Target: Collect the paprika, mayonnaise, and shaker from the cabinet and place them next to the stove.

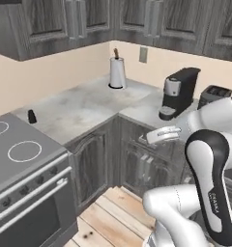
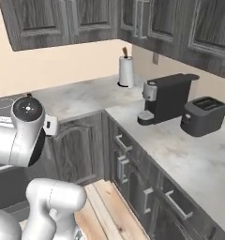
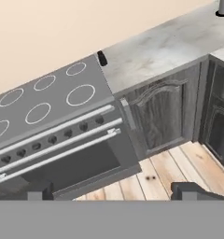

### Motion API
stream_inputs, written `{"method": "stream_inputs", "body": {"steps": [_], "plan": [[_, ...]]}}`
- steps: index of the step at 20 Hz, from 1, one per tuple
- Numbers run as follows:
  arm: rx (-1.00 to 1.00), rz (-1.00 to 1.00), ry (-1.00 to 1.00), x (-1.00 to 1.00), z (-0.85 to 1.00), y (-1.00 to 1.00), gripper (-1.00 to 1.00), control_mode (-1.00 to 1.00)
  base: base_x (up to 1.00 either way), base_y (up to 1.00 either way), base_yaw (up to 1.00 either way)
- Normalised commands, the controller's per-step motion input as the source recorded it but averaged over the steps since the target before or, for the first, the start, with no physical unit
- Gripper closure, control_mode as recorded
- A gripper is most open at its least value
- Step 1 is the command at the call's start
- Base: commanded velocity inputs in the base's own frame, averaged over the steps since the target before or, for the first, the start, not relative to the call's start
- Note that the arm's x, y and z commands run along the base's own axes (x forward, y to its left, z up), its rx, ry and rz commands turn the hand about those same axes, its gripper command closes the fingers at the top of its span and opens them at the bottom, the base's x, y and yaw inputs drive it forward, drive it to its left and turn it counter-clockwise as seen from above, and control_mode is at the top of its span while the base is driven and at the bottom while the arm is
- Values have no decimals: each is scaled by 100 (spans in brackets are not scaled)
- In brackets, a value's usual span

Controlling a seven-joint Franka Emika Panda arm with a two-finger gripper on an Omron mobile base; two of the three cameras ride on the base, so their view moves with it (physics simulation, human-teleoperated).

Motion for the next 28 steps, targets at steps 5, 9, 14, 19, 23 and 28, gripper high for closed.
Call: {"method": "stream_inputs", "body": {"steps": [5,9,14,19,23,28], "plan": [[0,0,0,0,0,0,-100,100,-41,-12,-60],[0,0,0,0,0,0,-100,100,-31,-51,-52],[0,0,0,0,0,0,-100,100,-31,-68,-47],[0,0,0,0,0,0,-100,100,-20,-94,-38],[0,0,0,0,0,0,-100,100,-3,-100,-32],[0,0,0,0,0,0,-100,100,0,-100,-30]]}}
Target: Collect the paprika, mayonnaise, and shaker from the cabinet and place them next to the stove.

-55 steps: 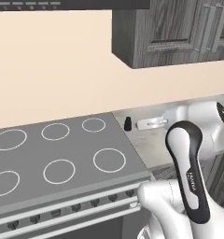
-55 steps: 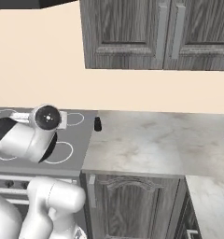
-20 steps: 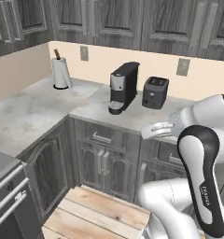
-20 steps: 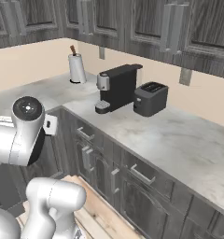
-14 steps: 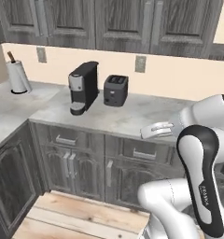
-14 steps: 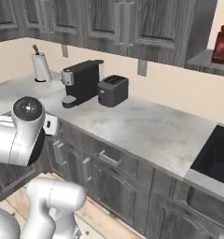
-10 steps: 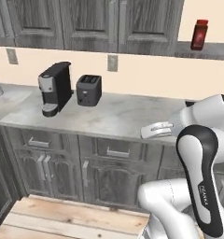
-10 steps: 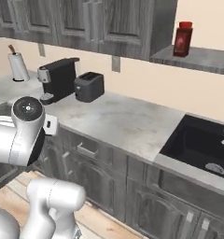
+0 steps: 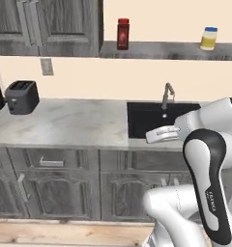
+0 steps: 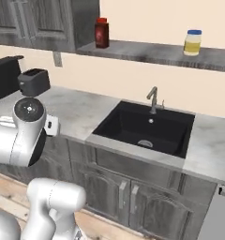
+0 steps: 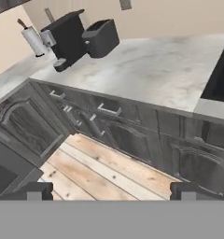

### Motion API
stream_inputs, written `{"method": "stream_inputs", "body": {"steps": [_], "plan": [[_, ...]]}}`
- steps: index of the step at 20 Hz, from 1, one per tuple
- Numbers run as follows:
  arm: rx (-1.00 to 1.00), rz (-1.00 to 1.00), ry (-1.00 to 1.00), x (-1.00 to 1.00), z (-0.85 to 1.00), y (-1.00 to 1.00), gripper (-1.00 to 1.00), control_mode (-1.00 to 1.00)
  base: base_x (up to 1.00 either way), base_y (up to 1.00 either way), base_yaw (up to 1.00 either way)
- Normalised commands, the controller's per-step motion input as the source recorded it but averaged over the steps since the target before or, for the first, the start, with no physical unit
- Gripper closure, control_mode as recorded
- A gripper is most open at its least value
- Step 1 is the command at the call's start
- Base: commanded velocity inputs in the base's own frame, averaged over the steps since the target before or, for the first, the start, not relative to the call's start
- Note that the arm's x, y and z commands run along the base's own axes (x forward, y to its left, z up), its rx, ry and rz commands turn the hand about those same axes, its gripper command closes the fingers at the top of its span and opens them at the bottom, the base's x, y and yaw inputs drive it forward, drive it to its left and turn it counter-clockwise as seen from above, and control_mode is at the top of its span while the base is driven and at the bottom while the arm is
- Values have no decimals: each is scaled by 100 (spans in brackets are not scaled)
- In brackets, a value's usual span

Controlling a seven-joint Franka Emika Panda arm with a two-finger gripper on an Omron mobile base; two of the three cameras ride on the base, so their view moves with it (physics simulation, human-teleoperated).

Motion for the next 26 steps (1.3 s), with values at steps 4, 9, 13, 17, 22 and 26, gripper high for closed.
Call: {"method": "stream_inputs", "body": {"steps": [4,9,13,17,22,26], "plan": [[0,0,0,0,0,0,-100,100,6,-79,-34],[0,0,0,0,0,0,-100,100,17,-28,-43],[0,0,0,0,0,0,-100,100,49,-21,-33],[0,0,0,0,0,0,-100,100,70,-25,-13],[0,0,0,0,0,0,-100,100,73,-35,-1],[0,0,0,0,0,0,-100,100,65,-40,0]]}}
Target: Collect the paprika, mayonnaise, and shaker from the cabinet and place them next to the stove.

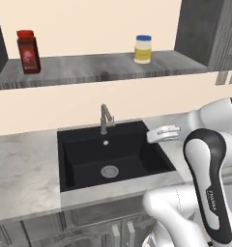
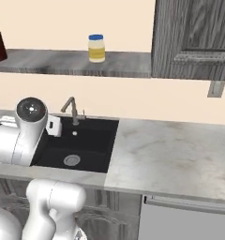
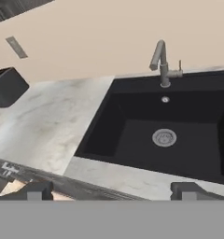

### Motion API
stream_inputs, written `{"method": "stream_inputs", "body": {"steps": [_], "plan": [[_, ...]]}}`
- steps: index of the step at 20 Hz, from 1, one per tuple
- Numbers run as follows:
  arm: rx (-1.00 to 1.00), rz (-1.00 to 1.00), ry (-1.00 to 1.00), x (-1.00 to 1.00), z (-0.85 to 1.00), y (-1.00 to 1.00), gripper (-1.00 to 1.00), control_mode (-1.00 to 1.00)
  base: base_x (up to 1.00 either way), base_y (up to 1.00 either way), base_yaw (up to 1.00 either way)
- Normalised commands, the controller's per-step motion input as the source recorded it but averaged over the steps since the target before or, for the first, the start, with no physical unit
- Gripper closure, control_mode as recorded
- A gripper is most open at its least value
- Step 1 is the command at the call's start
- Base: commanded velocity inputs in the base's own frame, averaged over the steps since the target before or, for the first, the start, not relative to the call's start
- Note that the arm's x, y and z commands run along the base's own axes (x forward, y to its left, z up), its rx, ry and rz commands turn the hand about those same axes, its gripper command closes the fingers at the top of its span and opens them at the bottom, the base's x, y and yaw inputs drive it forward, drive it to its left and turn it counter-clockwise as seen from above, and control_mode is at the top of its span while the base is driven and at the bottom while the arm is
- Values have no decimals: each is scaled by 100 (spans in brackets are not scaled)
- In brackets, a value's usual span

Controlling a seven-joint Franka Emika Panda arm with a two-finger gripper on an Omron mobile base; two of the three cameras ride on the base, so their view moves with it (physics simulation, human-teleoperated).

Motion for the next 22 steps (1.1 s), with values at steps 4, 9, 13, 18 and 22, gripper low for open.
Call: {"method": "stream_inputs", "body": {"steps": [4,9,13,18,22], "plan": [[0,0,0,0,0,0,-100,100,72,-16,0],[8,0,-7,48,43,0,-100,-100,14,-1,0],[3,0,-13,44,92,-7,-100,-100,0,0,0],[0,-9,-8,15,92,-20,-100,-100,0,0,0],[-7,-26,-1,10,75,-33,-100,-100,0,0,0]]}}
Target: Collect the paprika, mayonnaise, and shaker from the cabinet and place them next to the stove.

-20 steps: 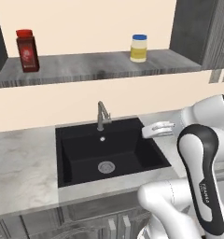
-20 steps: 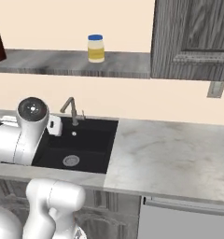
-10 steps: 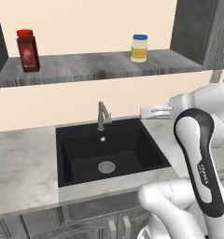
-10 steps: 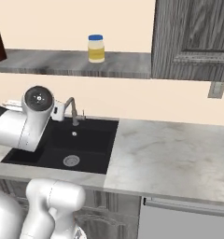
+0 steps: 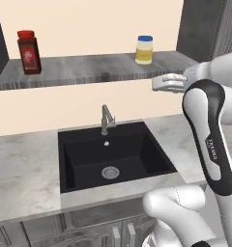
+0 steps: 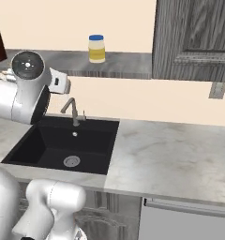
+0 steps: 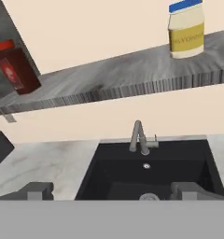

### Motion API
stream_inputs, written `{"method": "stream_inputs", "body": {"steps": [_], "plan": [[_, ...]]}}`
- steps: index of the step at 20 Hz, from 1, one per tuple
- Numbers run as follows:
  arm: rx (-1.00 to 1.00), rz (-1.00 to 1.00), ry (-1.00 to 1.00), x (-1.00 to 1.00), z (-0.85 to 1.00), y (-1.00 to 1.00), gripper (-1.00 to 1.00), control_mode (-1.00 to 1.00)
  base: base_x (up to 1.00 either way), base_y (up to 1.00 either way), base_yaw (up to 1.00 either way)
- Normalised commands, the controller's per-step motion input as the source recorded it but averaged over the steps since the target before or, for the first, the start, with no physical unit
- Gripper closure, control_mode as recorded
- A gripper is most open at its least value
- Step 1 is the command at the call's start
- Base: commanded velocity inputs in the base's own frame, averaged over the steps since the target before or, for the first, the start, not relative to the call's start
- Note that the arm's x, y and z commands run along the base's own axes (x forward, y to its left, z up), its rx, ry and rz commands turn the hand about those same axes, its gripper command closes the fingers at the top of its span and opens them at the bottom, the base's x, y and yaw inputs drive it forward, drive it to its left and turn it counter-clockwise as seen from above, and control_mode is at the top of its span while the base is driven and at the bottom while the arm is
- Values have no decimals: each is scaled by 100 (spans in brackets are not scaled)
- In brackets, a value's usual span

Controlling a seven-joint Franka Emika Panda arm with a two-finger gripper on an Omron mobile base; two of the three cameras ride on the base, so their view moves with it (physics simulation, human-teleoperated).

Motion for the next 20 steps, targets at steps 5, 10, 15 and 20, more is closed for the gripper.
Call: {"method": "stream_inputs", "body": {"steps": [5,10,15,20], "plan": [[-12,-25,-9,14,47,-25,-100,-100,0,0,0],[-6,-11,-12,24,41,-16,-100,-100,0,0,0],[0,0,-7,1,16,-1,-100,-100,0,0,0],[0,0,0,0,0,-6,-100,-100,0,0,0]]}}
